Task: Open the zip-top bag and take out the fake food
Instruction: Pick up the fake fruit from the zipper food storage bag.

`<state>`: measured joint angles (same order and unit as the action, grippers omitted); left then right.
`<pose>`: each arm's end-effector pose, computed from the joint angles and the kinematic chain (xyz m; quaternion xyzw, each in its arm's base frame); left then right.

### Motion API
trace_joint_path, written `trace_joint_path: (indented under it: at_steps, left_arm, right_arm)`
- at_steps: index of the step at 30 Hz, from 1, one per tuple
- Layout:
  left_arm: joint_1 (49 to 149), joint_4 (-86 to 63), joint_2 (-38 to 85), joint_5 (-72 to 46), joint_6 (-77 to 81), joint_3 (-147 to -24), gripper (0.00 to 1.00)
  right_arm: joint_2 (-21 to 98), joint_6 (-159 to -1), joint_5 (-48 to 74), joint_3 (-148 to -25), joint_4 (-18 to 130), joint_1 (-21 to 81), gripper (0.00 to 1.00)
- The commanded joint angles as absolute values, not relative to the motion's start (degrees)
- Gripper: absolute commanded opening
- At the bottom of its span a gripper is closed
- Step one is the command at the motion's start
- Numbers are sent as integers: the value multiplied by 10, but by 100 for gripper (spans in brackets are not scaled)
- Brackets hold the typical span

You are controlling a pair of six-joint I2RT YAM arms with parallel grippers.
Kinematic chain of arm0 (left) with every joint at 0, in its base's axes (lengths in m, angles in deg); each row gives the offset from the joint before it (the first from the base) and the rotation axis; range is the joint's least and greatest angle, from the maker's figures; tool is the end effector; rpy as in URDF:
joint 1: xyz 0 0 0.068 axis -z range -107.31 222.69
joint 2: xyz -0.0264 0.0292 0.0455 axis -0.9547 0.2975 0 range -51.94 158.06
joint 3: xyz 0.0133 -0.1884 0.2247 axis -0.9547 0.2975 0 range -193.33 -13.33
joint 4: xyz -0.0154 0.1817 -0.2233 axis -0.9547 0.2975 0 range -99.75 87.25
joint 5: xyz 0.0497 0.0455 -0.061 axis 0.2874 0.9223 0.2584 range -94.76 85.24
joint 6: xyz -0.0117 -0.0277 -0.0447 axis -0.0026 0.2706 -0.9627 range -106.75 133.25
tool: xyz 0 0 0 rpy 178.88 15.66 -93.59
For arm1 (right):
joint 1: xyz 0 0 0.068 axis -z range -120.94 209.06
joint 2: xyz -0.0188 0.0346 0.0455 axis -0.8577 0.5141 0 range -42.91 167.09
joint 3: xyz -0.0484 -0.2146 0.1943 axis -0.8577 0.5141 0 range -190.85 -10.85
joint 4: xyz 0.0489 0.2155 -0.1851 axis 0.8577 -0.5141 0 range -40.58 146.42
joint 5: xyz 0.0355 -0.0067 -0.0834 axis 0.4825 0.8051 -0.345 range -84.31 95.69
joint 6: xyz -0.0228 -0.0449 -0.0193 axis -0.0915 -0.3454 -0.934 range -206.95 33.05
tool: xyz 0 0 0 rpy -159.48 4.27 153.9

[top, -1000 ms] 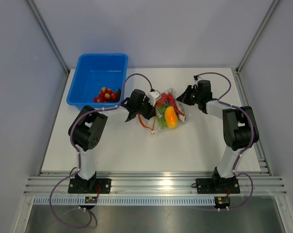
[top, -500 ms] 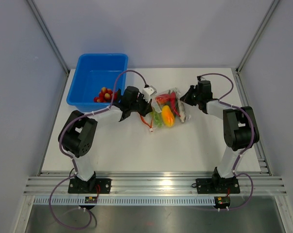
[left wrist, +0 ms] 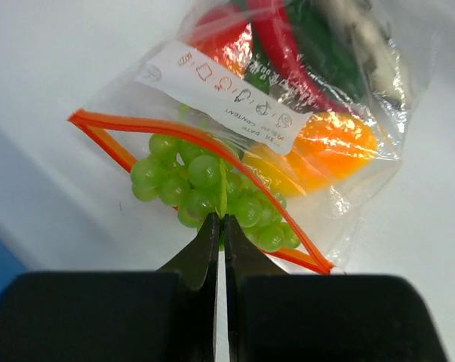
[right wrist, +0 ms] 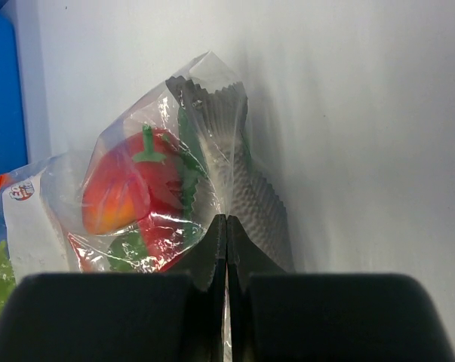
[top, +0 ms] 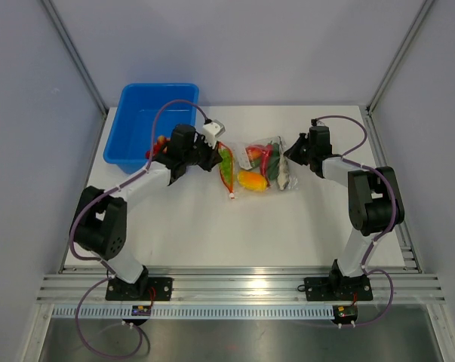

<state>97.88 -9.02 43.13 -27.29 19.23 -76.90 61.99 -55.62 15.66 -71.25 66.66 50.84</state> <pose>0.3563 -0.1827 0.2491 0.3216 0.8018 -0.2477 0.4386 0.4154 0.0663 0.1789 0.1366 0.8710 0.2298 0.4122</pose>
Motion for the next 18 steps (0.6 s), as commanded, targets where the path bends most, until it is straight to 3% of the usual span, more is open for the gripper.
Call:
trace_joint_path:
  at_steps: [1,18]
  left_arm:
    - [982,-105,374,-278,195,-769,0]
    - [897,-171,205,-137,106,-704,0]
  right_arm:
    - [599,-554,141,-715,666,512,0]
    - [606,-555,160,-721,668,512,0]
